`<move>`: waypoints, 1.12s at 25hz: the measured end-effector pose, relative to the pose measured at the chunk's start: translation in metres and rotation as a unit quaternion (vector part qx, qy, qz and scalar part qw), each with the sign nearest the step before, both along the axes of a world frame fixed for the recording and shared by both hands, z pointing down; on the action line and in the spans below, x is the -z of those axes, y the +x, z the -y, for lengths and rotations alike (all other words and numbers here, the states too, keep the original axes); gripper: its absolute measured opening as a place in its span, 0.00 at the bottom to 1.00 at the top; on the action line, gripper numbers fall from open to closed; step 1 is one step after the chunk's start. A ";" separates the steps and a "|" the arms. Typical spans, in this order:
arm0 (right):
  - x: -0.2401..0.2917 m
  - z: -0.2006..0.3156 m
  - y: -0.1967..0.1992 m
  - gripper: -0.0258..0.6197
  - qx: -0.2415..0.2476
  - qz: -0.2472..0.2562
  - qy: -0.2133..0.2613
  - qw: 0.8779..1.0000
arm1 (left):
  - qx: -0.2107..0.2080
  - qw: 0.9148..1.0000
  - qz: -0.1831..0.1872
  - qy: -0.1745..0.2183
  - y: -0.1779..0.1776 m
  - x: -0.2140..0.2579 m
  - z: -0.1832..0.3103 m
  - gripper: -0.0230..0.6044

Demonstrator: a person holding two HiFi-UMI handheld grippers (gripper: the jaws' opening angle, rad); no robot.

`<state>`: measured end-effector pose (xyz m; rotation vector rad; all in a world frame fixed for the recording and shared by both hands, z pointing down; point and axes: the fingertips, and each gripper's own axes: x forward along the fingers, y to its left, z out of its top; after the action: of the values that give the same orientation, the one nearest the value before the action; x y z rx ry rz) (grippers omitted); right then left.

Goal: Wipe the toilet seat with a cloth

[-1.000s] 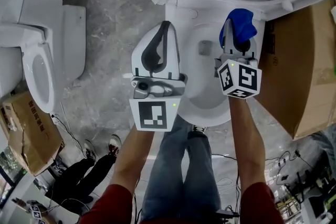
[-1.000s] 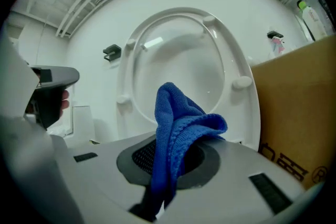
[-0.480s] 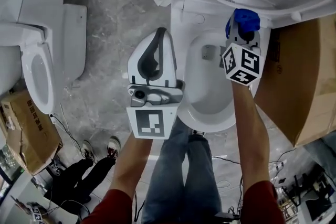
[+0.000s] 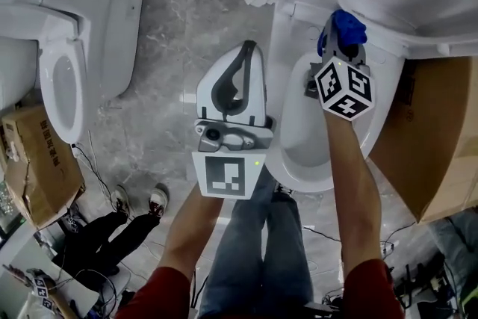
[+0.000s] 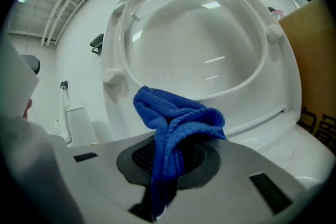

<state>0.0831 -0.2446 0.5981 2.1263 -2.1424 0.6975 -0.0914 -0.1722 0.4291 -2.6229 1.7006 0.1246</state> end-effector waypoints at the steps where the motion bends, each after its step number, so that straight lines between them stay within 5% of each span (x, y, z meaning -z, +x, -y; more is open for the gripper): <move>1: -0.001 0.002 -0.006 0.12 -0.001 0.008 -0.001 1.000 | 0.004 1.000 0.001 -0.001 -0.006 0.000 0.000 0.06; 5: 0.000 0.011 -0.032 0.12 -0.001 0.056 -0.005 0.998 | 0.022 1.000 -0.001 0.002 -0.024 0.005 0.003 0.06; 7: 0.001 0.015 -0.042 0.12 -0.025 0.151 0.001 0.988 | 0.026 1.000 -0.001 0.004 -0.032 0.008 0.005 0.06; 10: 0.005 0.017 -0.045 0.12 -0.085 0.340 0.030 0.936 | 0.032 0.999 0.000 0.002 -0.041 0.010 0.006 0.06; 13: 0.012 0.018 -0.049 0.12 -0.099 0.429 0.055 0.896 | 0.036 0.999 -0.001 0.002 -0.047 0.014 0.007 0.06; 19: 0.040 0.017 -0.057 0.12 -0.109 0.500 0.077 0.856 | 0.044 0.999 0.001 0.009 -0.054 0.026 0.007 0.06; 28: 0.102 0.011 -0.067 0.12 -0.109 0.550 0.098 0.822 | 0.047 0.999 0.000 0.020 -0.059 0.062 0.004 0.06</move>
<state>0.0166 -0.2557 0.4963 2.3719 -2.4190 2.2809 -0.1503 -0.1761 0.3671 -2.5106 1.7979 0.1545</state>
